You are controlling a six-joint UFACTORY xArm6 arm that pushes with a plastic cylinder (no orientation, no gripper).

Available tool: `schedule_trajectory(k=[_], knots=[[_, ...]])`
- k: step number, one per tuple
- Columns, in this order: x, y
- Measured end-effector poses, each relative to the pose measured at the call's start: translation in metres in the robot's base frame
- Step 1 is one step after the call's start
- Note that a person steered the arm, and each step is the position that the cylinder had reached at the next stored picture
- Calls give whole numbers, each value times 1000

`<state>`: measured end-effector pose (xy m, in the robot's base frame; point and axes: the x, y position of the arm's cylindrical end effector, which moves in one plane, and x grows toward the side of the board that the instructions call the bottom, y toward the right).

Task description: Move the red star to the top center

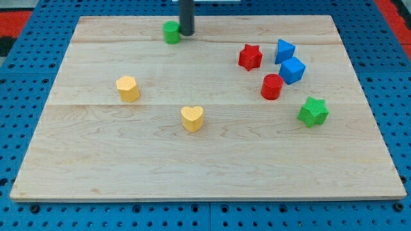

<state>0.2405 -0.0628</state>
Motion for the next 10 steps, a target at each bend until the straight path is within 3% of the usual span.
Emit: schedule_trajectory(k=[2, 4, 6, 8, 10], knots=[[-1, -33], [20, 26], [101, 15], [127, 88], [128, 107]])
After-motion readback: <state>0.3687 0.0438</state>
